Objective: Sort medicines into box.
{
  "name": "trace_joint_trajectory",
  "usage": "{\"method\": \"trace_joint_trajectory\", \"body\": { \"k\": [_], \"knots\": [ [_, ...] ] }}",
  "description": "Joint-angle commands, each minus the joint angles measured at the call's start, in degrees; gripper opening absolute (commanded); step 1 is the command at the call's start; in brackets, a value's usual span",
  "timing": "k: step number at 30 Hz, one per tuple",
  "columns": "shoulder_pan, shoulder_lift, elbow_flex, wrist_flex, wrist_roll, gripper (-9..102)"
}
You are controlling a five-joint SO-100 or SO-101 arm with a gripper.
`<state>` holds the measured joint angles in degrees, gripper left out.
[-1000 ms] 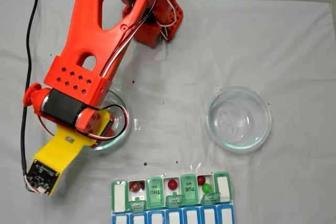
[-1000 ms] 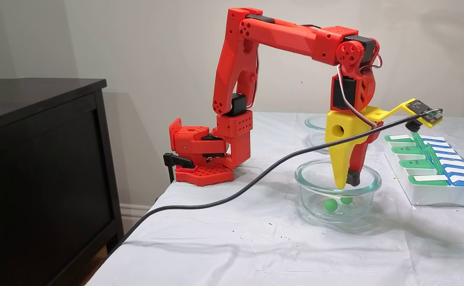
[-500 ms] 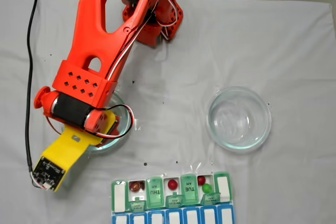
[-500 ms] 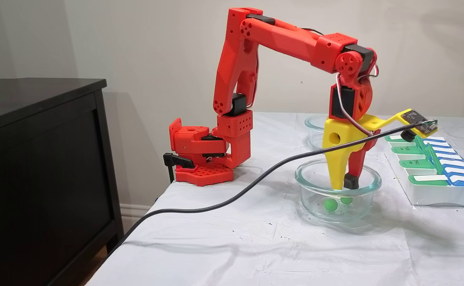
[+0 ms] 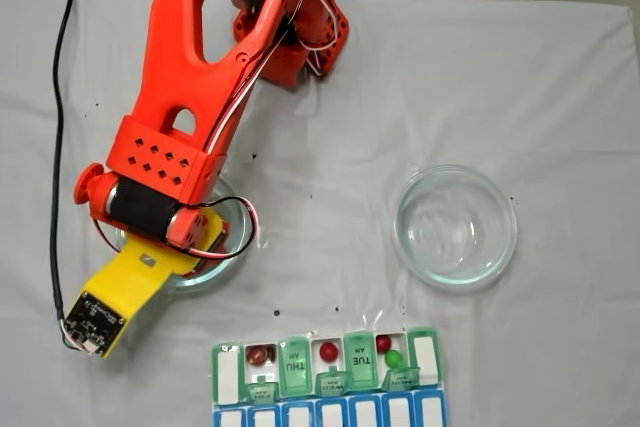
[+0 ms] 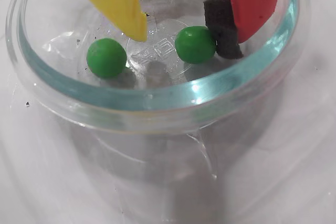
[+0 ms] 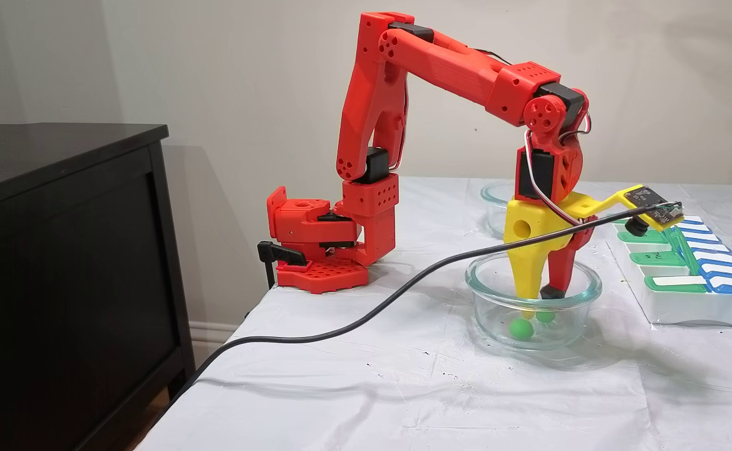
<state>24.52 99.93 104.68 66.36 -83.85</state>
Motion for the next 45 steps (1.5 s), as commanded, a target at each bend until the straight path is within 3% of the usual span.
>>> {"method": "trace_joint_trajectory", "body": {
  "k": [1, 16, 45],
  "knots": [
    [-1.23, 7.38, -0.70, -0.88, 0.26, 23],
    [-1.58, 8.00, 2.46, -5.45, 2.02, 16],
    [-1.58, 9.49, 5.19, -8.88, 2.37, 13]
  ]
}}
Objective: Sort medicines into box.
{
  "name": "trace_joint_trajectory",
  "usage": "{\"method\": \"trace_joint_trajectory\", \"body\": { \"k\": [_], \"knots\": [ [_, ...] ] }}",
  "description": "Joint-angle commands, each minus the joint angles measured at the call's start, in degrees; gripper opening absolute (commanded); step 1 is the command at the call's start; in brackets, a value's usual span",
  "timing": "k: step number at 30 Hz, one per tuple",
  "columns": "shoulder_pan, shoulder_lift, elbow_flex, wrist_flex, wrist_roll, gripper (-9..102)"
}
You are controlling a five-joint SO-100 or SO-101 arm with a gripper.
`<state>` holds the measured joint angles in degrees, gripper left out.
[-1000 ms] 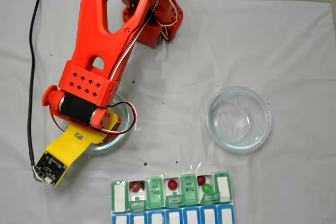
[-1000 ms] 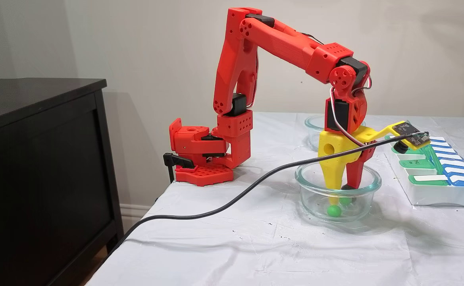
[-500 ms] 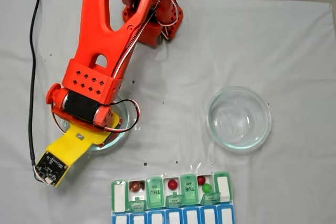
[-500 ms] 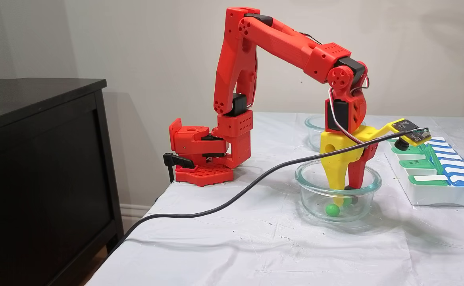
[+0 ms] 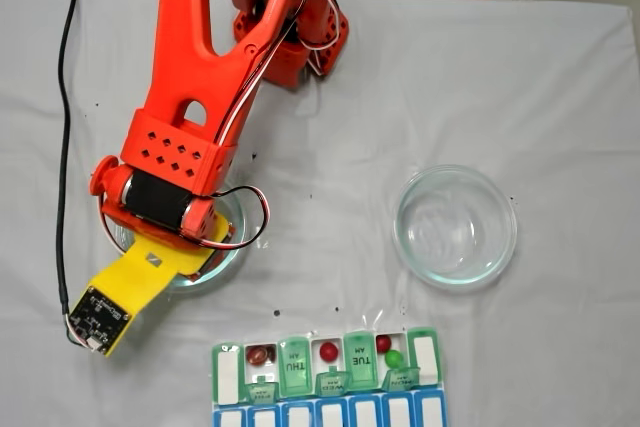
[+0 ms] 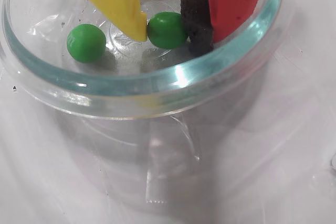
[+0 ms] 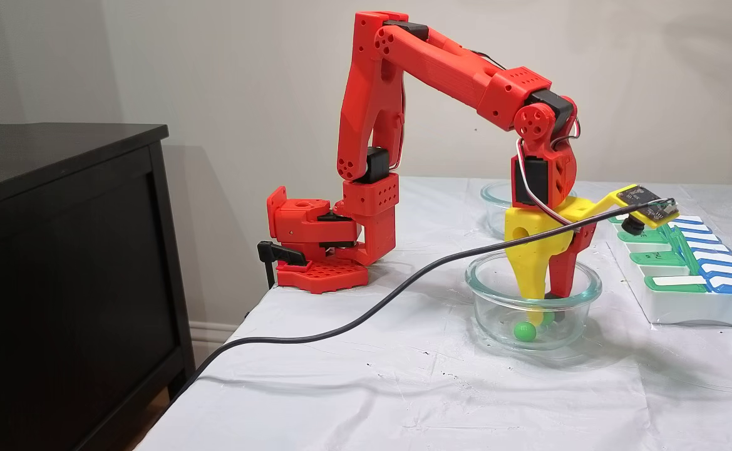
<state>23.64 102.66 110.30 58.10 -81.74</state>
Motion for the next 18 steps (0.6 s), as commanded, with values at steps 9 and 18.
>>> {"method": "trace_joint_trajectory", "body": {
  "k": [9, 18],
  "knots": [
    [-0.88, 7.12, 0.26, -1.41, 1.23, 4],
    [-0.97, 8.00, -0.09, -0.44, 1.85, 0]
  ]
}}
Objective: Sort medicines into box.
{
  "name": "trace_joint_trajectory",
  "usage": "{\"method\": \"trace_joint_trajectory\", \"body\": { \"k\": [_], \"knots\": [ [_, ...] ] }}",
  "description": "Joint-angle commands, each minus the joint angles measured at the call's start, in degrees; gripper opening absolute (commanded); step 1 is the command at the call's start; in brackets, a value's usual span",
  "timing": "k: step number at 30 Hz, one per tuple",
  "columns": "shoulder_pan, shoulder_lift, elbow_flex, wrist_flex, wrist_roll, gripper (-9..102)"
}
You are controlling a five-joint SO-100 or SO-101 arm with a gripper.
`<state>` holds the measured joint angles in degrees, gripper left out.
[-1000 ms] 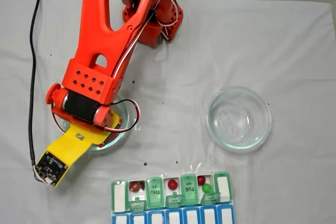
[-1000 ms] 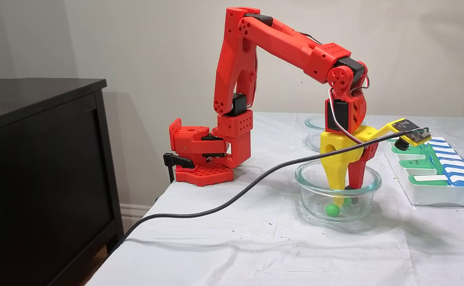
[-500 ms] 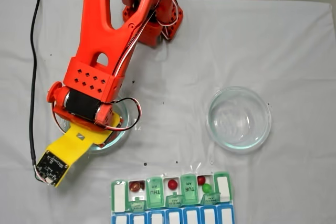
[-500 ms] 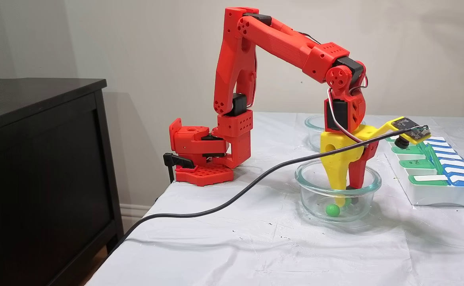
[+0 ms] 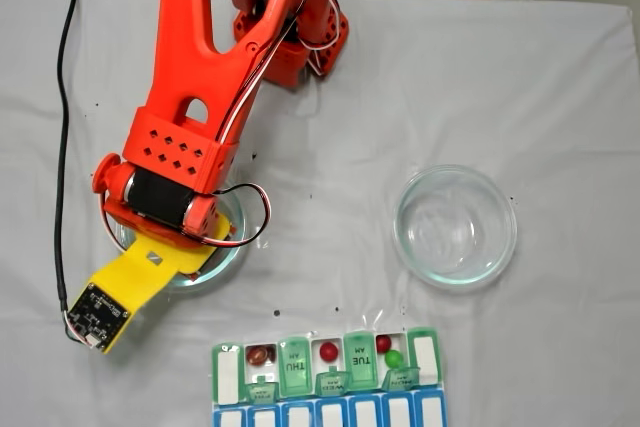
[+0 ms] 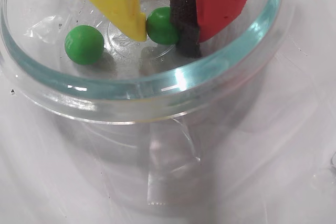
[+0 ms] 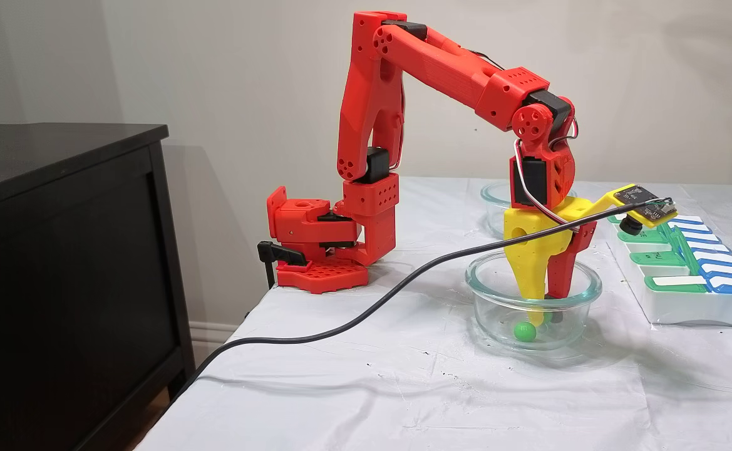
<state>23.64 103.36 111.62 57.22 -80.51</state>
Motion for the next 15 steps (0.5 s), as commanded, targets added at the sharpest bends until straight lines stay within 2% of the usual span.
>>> {"method": "trace_joint_trajectory", "body": {
  "k": [1, 6, 10, 15],
  "knots": [
    [-0.97, 7.91, -1.76, 1.14, 0.88, 0],
    [-1.93, 17.31, -5.89, 6.50, 3.60, 0],
    [-3.25, 20.65, -15.91, 11.95, 8.53, 0],
    [-9.40, 21.36, -21.36, 5.98, 25.66, 0]
  ]
}}
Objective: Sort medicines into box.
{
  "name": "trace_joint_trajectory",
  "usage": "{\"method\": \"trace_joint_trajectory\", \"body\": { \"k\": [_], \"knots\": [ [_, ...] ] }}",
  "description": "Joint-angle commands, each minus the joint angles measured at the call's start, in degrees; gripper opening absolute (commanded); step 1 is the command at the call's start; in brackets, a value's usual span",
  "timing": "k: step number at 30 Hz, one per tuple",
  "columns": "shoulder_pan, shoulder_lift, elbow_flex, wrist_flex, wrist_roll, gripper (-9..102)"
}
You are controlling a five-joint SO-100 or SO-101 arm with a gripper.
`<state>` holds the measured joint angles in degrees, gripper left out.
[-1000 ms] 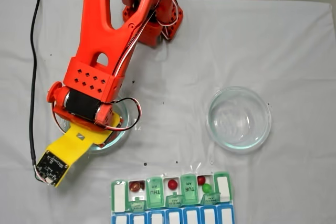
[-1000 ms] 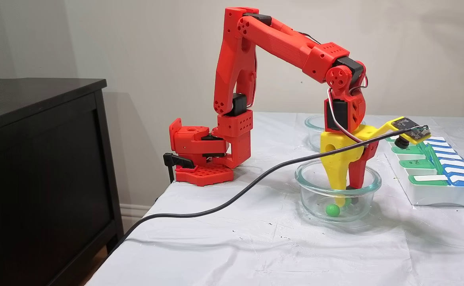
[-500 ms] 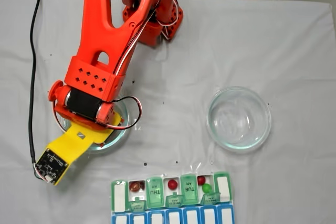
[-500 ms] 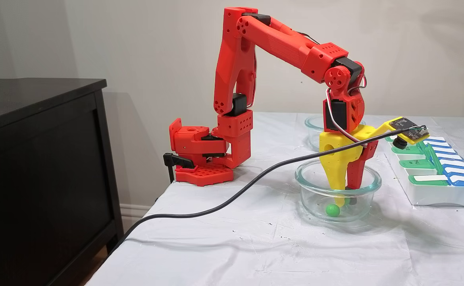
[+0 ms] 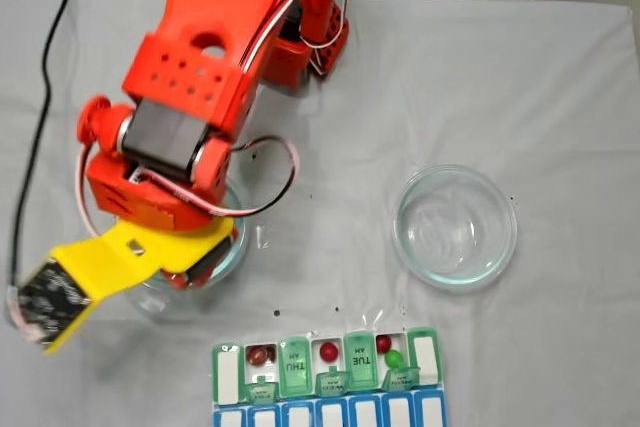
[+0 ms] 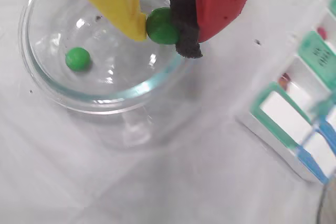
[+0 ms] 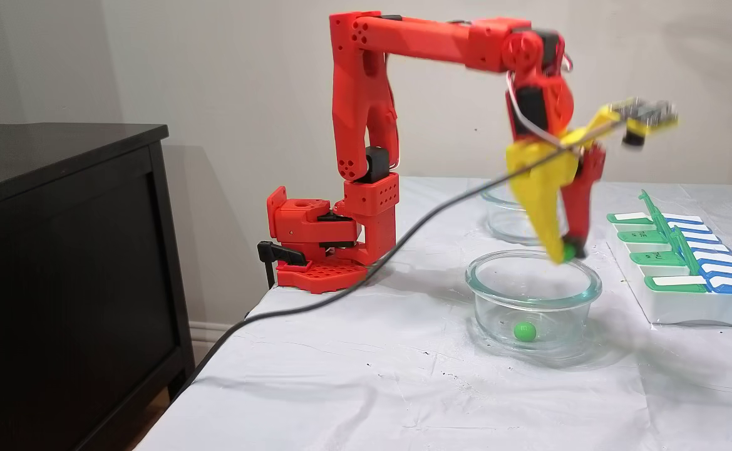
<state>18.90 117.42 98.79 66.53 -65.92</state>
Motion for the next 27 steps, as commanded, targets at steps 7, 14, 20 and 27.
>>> {"method": "trace_joint_trajectory", "body": {
  "k": [7, 14, 20, 27],
  "knots": [
    [-17.49, 1.58, -2.55, -7.47, 32.96, 0],
    [-22.50, -4.13, 1.32, -10.37, 41.92, 0],
    [-22.50, -8.70, 0.44, -17.14, 43.86, 0],
    [-22.94, -11.51, -0.18, -22.06, 46.32, 0]
  ]
}}
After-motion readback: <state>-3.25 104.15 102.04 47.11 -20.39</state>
